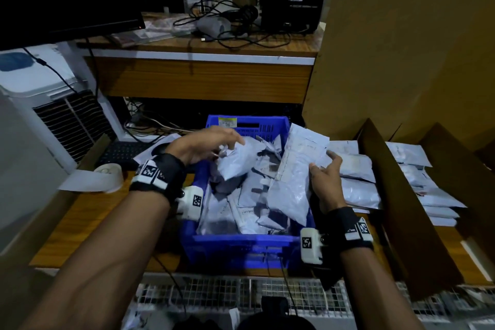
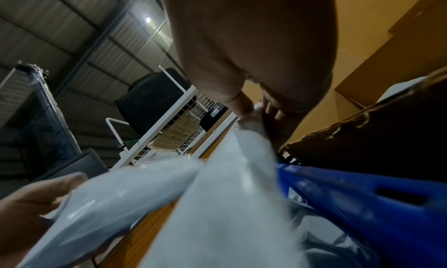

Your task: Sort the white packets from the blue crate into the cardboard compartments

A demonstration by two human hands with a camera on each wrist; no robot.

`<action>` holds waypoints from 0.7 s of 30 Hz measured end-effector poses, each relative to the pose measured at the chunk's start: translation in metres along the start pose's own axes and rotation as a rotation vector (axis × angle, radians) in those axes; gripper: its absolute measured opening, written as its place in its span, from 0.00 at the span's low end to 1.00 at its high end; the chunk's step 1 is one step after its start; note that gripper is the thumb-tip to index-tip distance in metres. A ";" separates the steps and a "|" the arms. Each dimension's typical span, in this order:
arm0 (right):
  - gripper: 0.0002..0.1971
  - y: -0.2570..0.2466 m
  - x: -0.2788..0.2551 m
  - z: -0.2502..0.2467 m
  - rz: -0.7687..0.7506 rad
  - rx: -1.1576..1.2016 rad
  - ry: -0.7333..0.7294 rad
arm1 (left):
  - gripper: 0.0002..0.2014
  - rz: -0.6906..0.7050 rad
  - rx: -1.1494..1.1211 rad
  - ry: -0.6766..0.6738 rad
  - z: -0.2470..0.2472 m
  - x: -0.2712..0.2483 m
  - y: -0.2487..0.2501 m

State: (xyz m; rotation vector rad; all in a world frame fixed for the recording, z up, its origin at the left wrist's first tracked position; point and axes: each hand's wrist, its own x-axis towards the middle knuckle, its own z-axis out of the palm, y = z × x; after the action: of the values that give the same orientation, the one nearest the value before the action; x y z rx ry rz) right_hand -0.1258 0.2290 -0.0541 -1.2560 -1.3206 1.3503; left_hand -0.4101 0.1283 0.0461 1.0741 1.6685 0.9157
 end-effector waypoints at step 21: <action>0.15 -0.050 -0.030 0.017 -0.124 0.230 -0.284 | 0.12 0.254 -0.243 -0.196 0.059 -0.019 -0.030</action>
State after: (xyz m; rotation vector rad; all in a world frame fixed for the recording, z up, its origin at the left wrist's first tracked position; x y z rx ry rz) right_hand -0.1416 0.2010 -0.0029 -0.8364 -1.3635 1.5820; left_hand -0.3582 0.1068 0.0069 1.1830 1.2443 1.1062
